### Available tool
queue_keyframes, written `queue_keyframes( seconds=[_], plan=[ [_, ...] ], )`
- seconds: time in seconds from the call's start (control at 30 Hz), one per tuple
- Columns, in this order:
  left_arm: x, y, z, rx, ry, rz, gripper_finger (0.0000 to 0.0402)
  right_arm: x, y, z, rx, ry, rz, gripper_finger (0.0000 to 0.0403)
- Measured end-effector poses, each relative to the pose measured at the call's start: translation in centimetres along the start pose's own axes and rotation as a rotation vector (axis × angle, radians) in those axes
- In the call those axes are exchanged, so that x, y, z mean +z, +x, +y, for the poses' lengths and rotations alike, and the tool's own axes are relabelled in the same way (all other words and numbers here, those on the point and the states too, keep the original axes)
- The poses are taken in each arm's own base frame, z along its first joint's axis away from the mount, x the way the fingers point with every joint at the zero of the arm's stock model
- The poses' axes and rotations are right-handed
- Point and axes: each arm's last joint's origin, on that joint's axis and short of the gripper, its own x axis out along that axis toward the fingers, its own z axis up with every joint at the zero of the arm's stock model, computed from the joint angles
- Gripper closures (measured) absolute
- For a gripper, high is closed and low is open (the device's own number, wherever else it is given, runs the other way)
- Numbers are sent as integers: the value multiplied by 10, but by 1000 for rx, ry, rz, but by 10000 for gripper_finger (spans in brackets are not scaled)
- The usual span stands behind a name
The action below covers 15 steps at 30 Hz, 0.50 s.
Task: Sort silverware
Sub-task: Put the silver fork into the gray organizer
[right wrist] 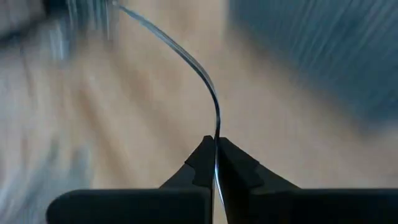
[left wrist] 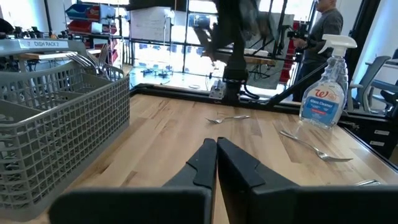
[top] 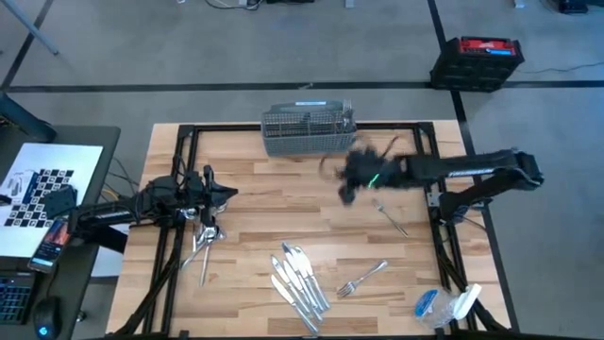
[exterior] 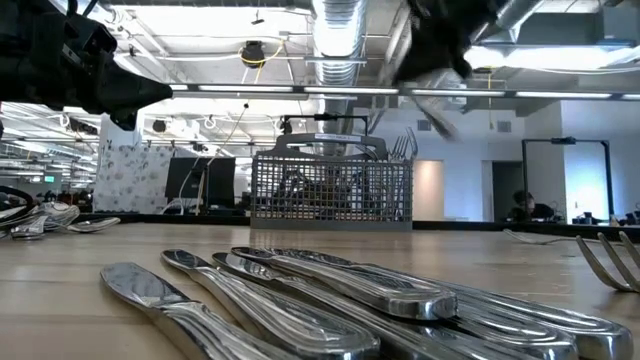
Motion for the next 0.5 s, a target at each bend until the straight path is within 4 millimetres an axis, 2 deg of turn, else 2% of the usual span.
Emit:
queue_keyframes(
  seconds=[0.1,0.3,0.37,0.5],
  plan=[
    [0,0,0,0,0,0,402,34,-8,-27,-66,-29,-221,403],
    [0,0,0,0,0,0,402,66,6,-79,-203,-25,-436,403],
    [0,0,0,0,0,0,402,70,19,-96,-211,-14,-443,403],
    [0,0,0,0,0,0,402,57,58,-119,-231,0,-324,403]
  ],
)
